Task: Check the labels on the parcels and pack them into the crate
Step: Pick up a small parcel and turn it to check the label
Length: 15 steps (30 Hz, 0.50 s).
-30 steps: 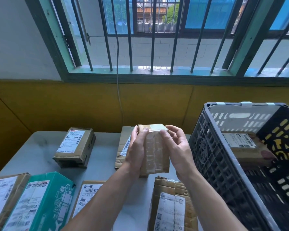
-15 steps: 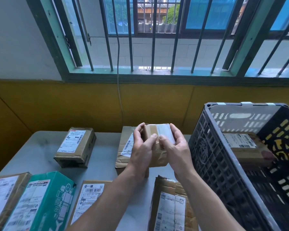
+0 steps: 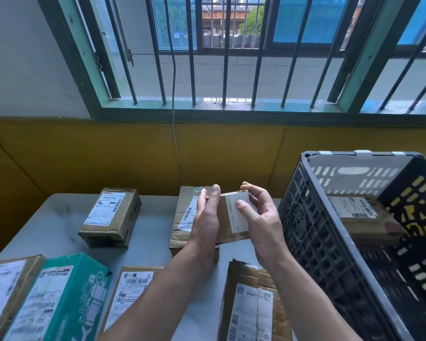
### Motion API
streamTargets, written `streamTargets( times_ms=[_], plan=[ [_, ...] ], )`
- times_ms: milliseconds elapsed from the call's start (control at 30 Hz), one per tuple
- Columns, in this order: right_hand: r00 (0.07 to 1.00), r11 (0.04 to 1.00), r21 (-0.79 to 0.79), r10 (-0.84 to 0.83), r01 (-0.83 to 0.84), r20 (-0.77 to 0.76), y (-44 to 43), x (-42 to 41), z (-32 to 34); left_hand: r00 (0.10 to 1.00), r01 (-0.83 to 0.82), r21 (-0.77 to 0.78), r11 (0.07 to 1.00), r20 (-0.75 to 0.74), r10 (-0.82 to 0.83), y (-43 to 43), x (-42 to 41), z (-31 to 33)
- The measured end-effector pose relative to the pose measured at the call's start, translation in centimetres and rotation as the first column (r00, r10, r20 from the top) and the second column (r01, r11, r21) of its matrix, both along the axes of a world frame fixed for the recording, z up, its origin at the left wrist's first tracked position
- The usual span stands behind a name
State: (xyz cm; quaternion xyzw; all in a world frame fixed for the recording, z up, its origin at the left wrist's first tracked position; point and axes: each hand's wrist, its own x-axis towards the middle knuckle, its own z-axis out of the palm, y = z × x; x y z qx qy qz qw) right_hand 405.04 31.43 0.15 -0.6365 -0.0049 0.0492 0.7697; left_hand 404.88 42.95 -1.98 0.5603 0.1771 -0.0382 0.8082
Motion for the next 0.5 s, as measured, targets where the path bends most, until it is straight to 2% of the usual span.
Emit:
streamTargets(
  times_ms=[100,267,433,500],
  plan=[
    [1.0,1.0,0.011,0.019,-0.02,0.017,-0.1,-0.13,0.2,0.999,0.009,-0.053,0.999,-0.046,-0.011,-0.04,0.04,-0.01],
    [0.999,0.999,-0.026,0.035,-0.035,-0.003,0.07,-0.08,0.25,0.998,-0.033,-0.017,0.999,0.046,0.034,0.01,-0.28,-0.19],
    [0.992,0.985,-0.145,0.076,-0.089,-0.096,0.12,-0.06,0.55,0.993,0.043,0.065,0.997,0.105,-0.05,-0.01,-0.74,-0.27],
    [0.992,0.986,-0.145,0.067,-0.082,-0.106,0.1,0.01,0.43,0.992,0.081,0.044,0.996,0.091,-0.085,0.08,-0.73,-0.17]
  ],
)
